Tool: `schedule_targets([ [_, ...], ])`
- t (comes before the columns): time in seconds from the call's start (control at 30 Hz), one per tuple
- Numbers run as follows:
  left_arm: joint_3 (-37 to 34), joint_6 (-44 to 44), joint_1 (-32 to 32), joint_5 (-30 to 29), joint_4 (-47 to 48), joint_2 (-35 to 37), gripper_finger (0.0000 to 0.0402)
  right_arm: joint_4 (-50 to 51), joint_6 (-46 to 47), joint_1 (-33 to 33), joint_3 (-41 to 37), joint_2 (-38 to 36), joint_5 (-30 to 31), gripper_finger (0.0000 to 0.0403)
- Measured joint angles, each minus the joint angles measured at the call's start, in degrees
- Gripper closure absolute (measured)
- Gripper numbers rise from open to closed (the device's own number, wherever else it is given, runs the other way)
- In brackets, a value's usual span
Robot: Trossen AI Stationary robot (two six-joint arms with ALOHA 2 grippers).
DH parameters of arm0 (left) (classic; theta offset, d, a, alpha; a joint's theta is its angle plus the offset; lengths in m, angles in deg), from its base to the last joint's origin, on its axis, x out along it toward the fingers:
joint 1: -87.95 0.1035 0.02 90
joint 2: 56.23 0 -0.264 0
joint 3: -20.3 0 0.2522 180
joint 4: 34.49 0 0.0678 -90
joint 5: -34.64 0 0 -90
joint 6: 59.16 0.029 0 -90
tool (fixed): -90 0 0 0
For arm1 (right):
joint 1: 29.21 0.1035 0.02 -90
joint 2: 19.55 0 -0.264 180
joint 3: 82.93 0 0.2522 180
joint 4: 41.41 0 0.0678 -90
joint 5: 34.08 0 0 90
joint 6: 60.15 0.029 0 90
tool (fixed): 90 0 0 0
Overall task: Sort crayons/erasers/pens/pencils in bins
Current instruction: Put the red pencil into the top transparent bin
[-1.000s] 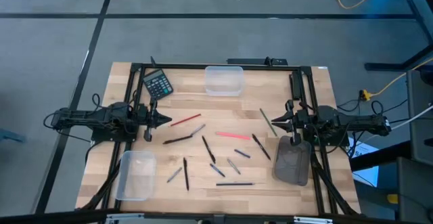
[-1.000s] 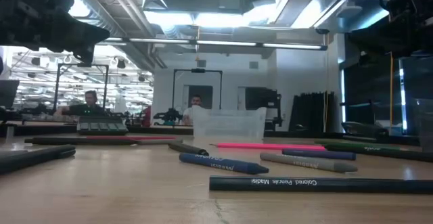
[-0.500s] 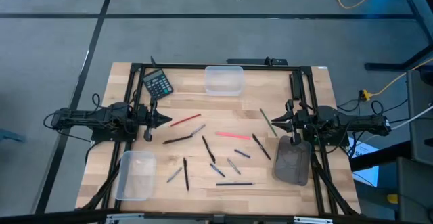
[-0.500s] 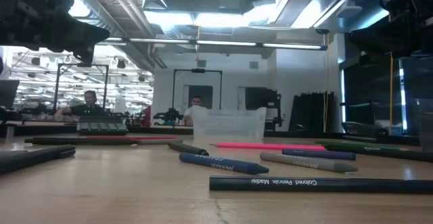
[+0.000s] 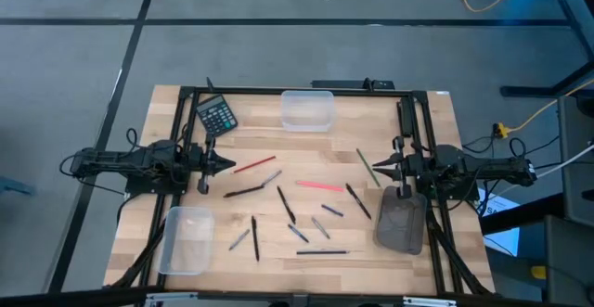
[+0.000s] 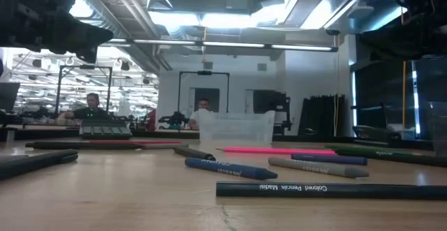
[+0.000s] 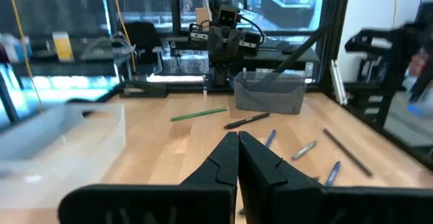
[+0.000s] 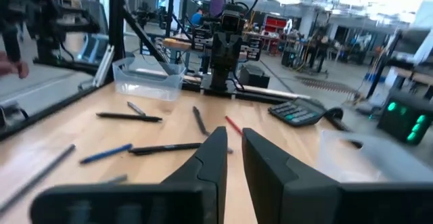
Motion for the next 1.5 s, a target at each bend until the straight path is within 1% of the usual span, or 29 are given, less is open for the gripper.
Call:
schedule_targets([
  [0.07, 0.00, 2.50, -0.01, 0.00, 0.00, 0.01, 0.0401, 0.00, -0.70, -0.01, -0.02, 0.01, -0.01, 0.0351],
  [0.2, 0.00, 3.01, -0.01, 0.02, 0.00, 0.01, 0.0401, -0.68, 0.86, -0.02, 0.00, 0.02, 0.00, 0.0351],
  [0.3, 0.00, 3.13, -0.01, -0.02, -0.03, 0.01, 0.0401, -4.41, 2.38, -0.02, -0.02, 0.02, -0.02, 0.0351],
  [0.37, -0.02, 3.24, -0.01, 0.00, -1.11, -0.01, 0.0401, -8.91, 8.15, -0.02, 0.00, 0.00, 0.00, 0.0351],
  [0.47, -0.01, 4.34, 0.00, -0.01, -5.31, 0.04, 0.0401, -14.73, 16.18, -0.02, 0.00, 0.00, 0.28, 0.0351],
  [0.53, -0.01, 4.34, 0.00, -0.02, -7.36, -0.01, 0.0401, -14.98, 19.51, -0.02, 0.00, 0.00, 0.45, 0.0351],
  [0.63, -0.01, 2.62, 0.00, -0.01, -9.82, 0.03, 0.0401, -11.90, 26.02, 0.00, 0.00, 0.02, 1.36, 0.0351],
  [0.77, -0.02, 0.21, -0.01, -0.02, -11.50, 0.01, 0.0401, -4.42, 32.56, 0.00, 0.00, 0.74, 5.00, 0.0351],
  [0.87, -0.02, 0.10, 0.00, -0.02, -11.39, -0.01, 0.0401, -1.79, 32.88, 0.00, 0.00, 2.02, 11.94, 0.0351],
  [0.93, -0.02, -0.31, 0.01, 0.04, -11.43, -0.01, 0.0401, -3.38, 31.76, -0.02, 0.00, 2.87, 16.10, 0.0351],
  [1.03, -0.02, -0.66, -0.01, 0.11, -12.35, 0.01, 0.0401, -7.79, 29.31, -0.01, 0.00, 3.90, 19.10, 0.0351],
  [1.13, -0.02, -0.76, 0.01, 0.41, -12.21, 0.00, 0.0401, -13.27, 25.13, -0.02, 0.00, 5.08, 25.30, 0.0351],
  [1.2, -0.02, -1.71, -0.01, 0.86, -11.98, 0.01, 0.0401, -14.54, 25.13, -0.07, 0.00, 6.26, 27.87, 0.0351],
  [1.23, -0.02, -2.61, -0.01, 2.03, -11.85, -0.01, 0.0401, -14.52, 25.63, -0.07, 0.00, 6.89, 28.46, 0.0351],
  [1.33, -0.02, -4.17, -0.01, 8.23, -11.89, -0.29, 0.0401, -12.61, 28.29, -0.07, 0.00, 9.82, 30.65, 0.0351],
  [1.4, -0.02, -5.05, -0.04, 11.12, -11.77, -0.79, 0.0401, -12.14, 29.73, -0.07, 0.00, 12.55, 30.92, 0.0351],
  [1.5, -0.02, -6.25, -0.04, 11.04, -11.93, -1.26, 0.0401, -13.39, 31.10, -0.07, 0.00, 17.14, 30.97, 0.0351],
])
